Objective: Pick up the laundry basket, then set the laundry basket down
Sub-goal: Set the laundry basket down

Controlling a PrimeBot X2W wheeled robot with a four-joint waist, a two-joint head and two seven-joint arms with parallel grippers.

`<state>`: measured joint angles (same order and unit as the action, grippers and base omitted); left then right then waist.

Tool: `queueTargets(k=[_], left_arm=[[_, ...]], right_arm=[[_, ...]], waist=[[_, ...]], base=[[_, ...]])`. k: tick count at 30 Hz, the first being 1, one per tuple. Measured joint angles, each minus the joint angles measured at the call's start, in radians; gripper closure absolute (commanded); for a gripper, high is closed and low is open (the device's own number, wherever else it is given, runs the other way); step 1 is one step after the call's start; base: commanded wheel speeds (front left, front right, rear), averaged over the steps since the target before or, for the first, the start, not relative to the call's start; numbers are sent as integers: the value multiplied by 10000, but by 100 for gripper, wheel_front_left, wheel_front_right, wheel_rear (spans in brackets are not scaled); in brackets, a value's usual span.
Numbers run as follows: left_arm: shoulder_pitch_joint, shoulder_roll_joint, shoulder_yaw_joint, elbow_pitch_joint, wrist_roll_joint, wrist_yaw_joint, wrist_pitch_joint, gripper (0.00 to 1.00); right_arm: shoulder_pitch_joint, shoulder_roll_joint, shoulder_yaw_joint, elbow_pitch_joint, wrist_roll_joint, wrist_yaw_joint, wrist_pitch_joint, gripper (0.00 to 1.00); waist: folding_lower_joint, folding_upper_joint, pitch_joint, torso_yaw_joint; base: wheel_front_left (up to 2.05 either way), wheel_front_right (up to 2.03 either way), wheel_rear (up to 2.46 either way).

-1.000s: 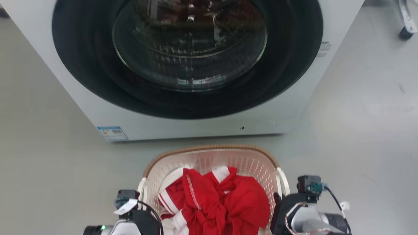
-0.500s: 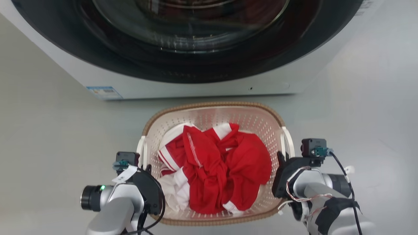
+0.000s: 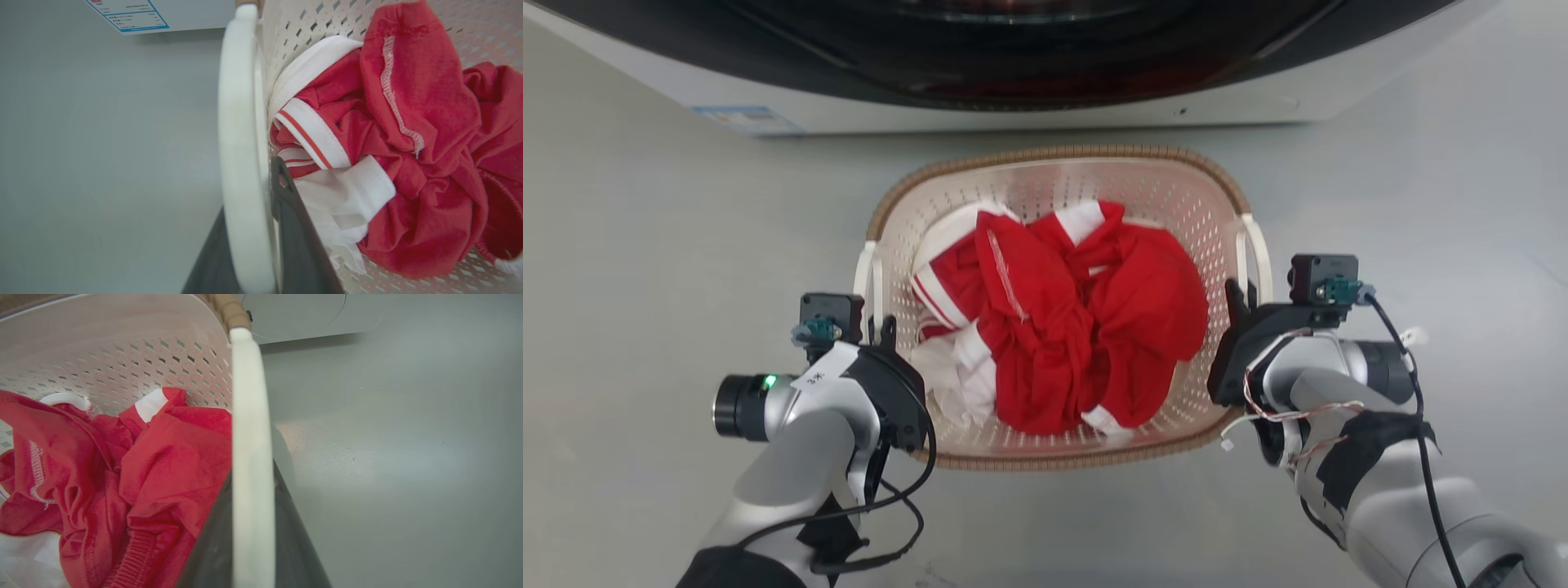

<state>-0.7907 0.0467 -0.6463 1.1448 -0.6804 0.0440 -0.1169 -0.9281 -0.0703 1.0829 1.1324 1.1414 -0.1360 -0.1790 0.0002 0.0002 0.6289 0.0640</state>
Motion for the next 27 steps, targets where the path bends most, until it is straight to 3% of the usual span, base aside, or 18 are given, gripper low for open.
queueTargets(k=[10, 27], left_arm=[[-546, -4, 50, 21, 82, 2, -439, 100], [-1255, -27, 173, 107, 134, 88, -1014, 100]], right_arm=[[-584, -13, -36, 148, -88, 0, -288, 100], [-1272, -31, -50, 286, -291, 12, -602, 100]], waist=[[0, 1, 1408, 66], [-1, 0, 2315, 121]], base=[[0, 0, 0], [0, 0, 0]])
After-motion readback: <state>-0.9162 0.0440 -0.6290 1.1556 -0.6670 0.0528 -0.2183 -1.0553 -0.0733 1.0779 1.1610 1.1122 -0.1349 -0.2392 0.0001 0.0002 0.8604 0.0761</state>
